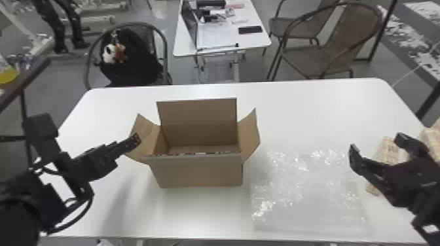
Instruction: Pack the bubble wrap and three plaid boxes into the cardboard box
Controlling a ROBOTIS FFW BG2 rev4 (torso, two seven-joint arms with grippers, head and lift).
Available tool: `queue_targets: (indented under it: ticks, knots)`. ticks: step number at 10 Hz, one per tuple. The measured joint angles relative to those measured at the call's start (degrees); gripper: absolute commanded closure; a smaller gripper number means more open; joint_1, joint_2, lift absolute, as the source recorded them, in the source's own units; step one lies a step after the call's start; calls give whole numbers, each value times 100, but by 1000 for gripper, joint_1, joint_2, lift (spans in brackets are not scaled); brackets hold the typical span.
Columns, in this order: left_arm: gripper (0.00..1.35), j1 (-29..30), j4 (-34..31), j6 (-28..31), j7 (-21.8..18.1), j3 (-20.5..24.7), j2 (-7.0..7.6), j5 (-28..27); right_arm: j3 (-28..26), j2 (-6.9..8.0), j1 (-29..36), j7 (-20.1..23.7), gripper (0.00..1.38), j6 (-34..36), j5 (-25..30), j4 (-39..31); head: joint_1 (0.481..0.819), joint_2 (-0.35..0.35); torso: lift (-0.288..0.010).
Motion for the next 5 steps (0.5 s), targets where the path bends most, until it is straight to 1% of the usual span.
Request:
queue_targets:
  ticks: [1,2,3,4,5]
  knots:
    - [677,-18,2,-21,-79,-50,0,-47,1,-4,-1,0,300,0,-19,11,695,103,-148]
    - [851,-48,-11,12,-87,-99,0,-121,1,-7,0,0,300,0,-40,23,695,100,-148]
    - [1070,-103,-27,149,-109,-133,0,-202,1,-11,2,0,300,-1,-54,31,695,97,-148]
    - [1073,-132,-38,215,-99,-171,0,-266,1,-11,6,0,300,-7,-61,36,695,94,-148]
    - [1156,-137,-44,199,-97,-183,0,-309,1,-12,7,0,300,-11,-70,42,695,95,-148]
